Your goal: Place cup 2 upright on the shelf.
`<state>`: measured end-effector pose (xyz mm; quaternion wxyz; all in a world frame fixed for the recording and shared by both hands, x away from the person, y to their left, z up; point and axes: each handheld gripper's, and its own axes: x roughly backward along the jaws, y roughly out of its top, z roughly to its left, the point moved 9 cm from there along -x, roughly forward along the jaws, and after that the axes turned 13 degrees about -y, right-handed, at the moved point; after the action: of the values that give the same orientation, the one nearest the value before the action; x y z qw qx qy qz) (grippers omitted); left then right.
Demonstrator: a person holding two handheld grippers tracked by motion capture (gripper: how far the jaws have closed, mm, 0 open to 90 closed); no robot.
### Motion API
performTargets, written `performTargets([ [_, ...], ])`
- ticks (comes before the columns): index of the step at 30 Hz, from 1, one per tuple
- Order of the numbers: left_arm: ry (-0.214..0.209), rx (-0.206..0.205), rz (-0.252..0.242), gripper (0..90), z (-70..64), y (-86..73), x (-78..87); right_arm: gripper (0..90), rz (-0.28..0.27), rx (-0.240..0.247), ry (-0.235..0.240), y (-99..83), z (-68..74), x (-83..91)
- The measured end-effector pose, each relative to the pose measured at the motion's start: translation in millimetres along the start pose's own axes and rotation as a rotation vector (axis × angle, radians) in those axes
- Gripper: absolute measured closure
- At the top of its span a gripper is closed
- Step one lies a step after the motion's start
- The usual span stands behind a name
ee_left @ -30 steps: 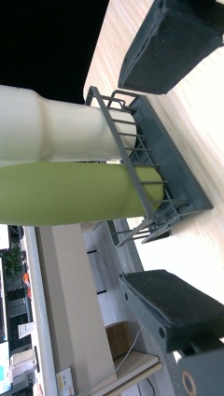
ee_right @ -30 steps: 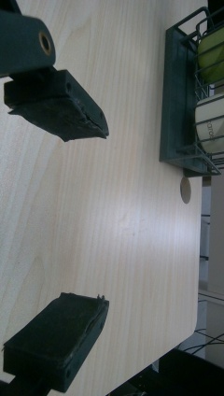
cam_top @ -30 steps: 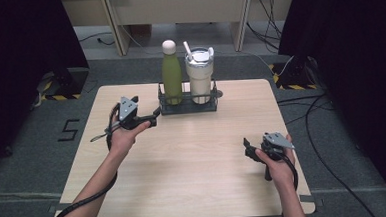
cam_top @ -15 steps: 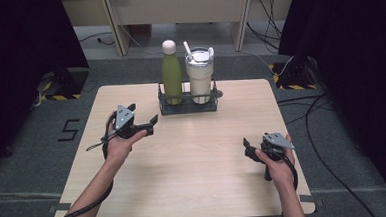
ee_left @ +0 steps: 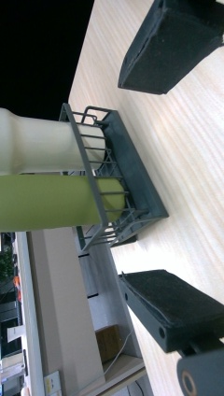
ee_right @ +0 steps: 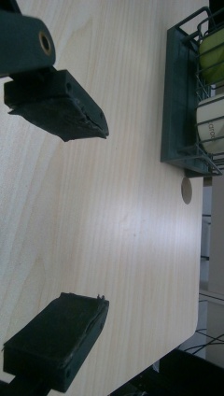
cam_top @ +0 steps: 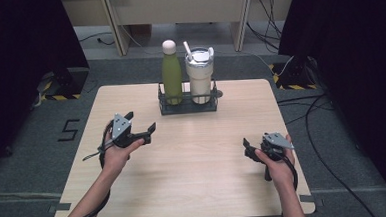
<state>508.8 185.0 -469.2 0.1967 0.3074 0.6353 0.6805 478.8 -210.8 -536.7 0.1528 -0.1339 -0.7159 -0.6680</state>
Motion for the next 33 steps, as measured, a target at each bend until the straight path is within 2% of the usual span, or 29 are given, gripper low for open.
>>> performTargets([
  [20, 0.021, 0.026, 0.018, 6.0, -2.4, -33.2, 31.1, 14.8, 0.003, 0.002, 0.000, -0.9, 1.5, -0.4],
  [33, 0.023, 0.033, 0.038, 6.0, -9.5, -54.7, 38.9, 14.8, 0.005, 0.010, 0.002, -2.0, 4.5, -1.0],
])
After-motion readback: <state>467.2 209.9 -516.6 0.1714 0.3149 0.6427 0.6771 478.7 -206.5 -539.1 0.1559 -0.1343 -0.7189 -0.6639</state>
